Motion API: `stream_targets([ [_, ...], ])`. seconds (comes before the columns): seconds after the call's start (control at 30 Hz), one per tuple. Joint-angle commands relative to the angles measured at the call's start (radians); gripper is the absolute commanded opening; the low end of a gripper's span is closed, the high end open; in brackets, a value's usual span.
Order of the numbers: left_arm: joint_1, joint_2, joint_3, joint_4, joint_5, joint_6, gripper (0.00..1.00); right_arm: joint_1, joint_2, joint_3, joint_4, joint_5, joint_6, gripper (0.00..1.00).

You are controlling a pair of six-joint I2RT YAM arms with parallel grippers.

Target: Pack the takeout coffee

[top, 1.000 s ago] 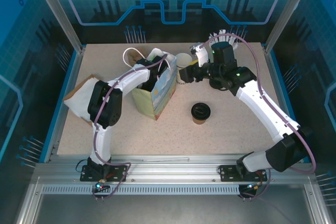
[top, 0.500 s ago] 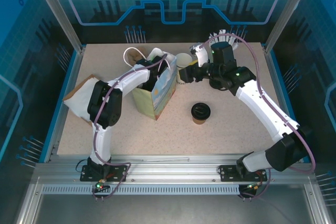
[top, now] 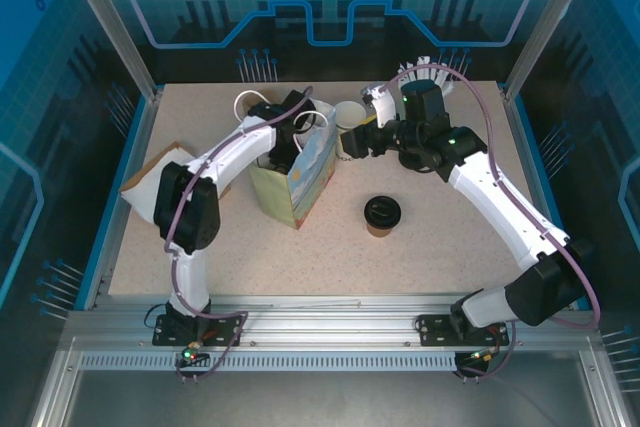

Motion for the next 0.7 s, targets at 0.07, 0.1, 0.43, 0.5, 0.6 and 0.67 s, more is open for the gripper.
stream_targets([
  [0.07, 0.009, -0.066, 0.064, -0.037, 0.026, 0.007, 0.62, -0.01, -0.006, 0.013, -0.018, -0.015, 0.006, 0.69],
  [0.1, 0.011, -0.07, 0.07, -0.038, 0.027, 0.009, 0.62, -0.009, -0.008, 0.013, -0.018, -0.016, 0.007, 0.69],
  [0.43, 0.032, -0.128, 0.143, -0.039, 0.037, 0.015, 0.62, -0.008, -0.016, 0.001, -0.01, -0.019, 0.012, 0.7],
  [0.5, 0.036, -0.144, 0.156, -0.036, 0.041, 0.016, 0.62, -0.009, -0.015, 0.001, -0.008, -0.019, 0.011, 0.7],
  [0.6, 0.04, -0.163, 0.18, -0.022, 0.049, 0.019, 0.62, -0.009, -0.015, 0.002, -0.008, -0.02, 0.013, 0.7],
  [0.67, 0.04, -0.174, 0.199, -0.017, 0.047, 0.024, 0.62, -0.01, -0.014, 0.004, -0.008, -0.022, 0.013, 0.7],
])
